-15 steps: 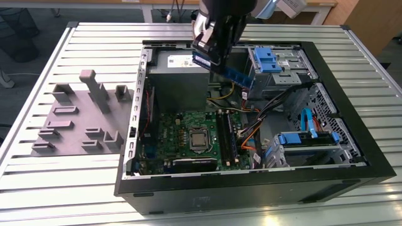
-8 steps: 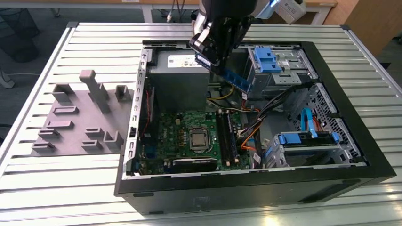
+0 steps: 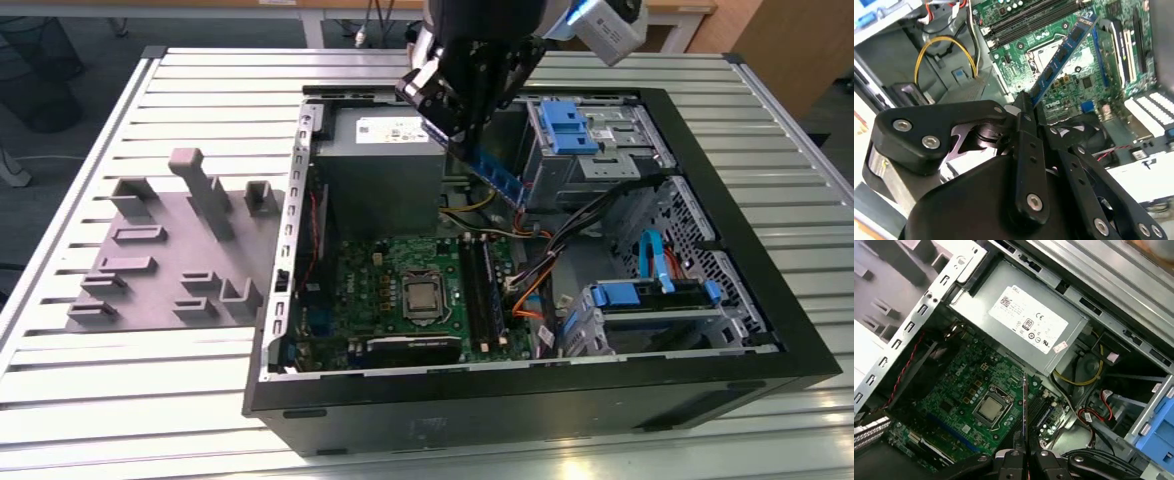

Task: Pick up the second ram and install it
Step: 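Insert the second ram into the second slot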

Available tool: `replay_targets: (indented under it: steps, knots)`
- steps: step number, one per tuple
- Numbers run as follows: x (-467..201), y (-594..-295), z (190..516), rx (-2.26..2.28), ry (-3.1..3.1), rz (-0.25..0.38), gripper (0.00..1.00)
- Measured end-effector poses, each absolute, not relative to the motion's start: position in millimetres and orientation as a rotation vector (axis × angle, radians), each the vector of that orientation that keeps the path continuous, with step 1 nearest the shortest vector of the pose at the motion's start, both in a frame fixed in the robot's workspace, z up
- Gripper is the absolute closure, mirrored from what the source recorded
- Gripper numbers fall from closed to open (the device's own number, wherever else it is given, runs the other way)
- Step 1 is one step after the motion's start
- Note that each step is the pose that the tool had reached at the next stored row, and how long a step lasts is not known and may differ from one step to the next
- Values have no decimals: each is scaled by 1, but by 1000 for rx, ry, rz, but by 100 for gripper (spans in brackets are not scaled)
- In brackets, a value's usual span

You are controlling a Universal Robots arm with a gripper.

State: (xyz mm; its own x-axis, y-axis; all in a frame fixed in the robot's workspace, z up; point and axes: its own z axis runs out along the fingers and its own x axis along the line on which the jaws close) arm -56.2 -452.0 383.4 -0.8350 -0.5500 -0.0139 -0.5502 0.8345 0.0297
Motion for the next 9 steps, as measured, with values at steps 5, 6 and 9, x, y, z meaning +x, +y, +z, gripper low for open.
replay_targets:
  steps: [5, 6, 9]
  knots:
    - [-56, -452, 382, -762, 3041, 51, 86]
    - [-56, -452, 381, -735, 3047, 50, 86]
    - [-56, -452, 380, -649, 3066, 50, 86]
